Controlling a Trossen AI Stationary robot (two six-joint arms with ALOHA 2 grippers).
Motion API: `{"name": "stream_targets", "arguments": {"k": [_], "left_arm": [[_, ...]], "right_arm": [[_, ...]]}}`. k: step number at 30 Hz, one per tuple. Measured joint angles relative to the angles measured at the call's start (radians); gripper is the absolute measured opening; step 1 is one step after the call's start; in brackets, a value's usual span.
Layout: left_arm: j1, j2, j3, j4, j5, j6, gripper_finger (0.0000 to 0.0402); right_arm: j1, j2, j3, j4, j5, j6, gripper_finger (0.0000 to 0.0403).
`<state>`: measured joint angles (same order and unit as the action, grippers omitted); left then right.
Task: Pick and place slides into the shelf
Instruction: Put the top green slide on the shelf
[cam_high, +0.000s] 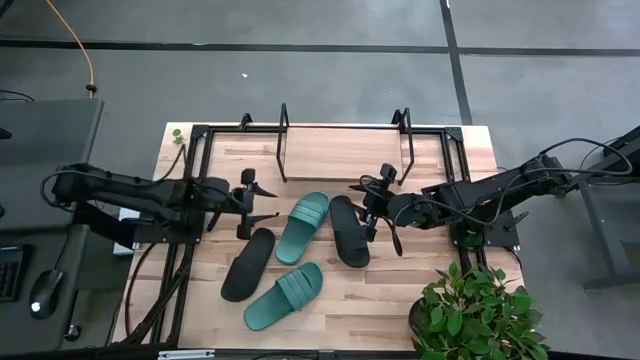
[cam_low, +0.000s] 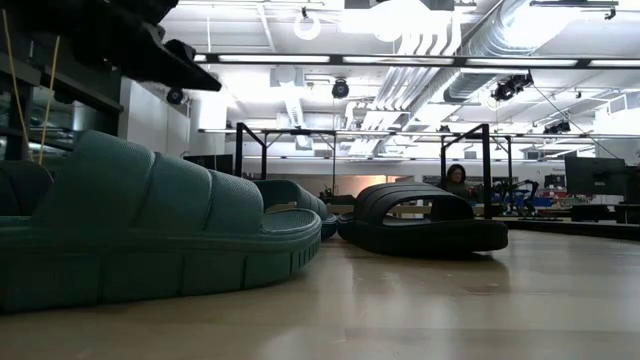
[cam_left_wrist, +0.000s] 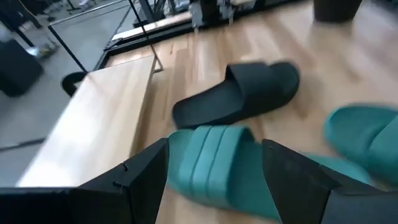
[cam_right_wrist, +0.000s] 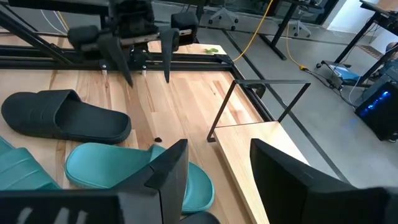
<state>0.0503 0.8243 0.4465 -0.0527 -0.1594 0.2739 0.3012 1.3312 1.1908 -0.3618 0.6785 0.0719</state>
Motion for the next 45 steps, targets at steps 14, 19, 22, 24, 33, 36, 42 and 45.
{"name": "stream_targets", "arguments": {"k": [14, 19, 22, 24, 33, 36, 42, 45], "left_arm": [[-0.07, 0.221, 0.0, 0.05, -0.212, 0.118, 0.0239], [-0.07, 0.318, 0.0, 0.174, -0.151, 0.159, 0.0239], [-0.071, 0.369, 0.0, 0.225, -0.14, 0.177, 0.0239], [-0.071, 0.394, 0.0, 0.233, -0.141, 0.191, 0.0239], [-0.07, 0.47, 0.0, 0.281, -0.139, 0.201, 0.0239], [-0.07, 0.493, 0.0, 0.314, -0.111, 0.2, 0.0239], [-0.07, 0.534, 0.0, 0.346, -0.103, 0.201, 0.0239], [-0.07, 0.553, 0.0, 0.35, -0.103, 0.201, 0.0239]], "right_arm": [[0.0, 0.0, 0.0, 0.0, 0.0, 0.0, 0.0165], [0.0, 0.0, 0.0, 0.0, 0.0, 0.0, 0.0165], [0.0, 0.0, 0.0, 0.0, 0.0, -0.001, 0.0165], [0.0, 0.0, 0.0, 0.0, 0.0, -0.001, 0.0165], [-0.007, 0.0, 0.0, -0.001, 0.0, -0.009, 0.0165], [-0.016, 0.0, 0.0, -0.001, -0.001, -0.008, 0.0165], [-0.035, 0.0, 0.0, -0.013, 0.0, 0.008, 0.0165], [-0.04, 0.0, 0.0, -0.016, -0.001, 0.009, 0.0165]]}}
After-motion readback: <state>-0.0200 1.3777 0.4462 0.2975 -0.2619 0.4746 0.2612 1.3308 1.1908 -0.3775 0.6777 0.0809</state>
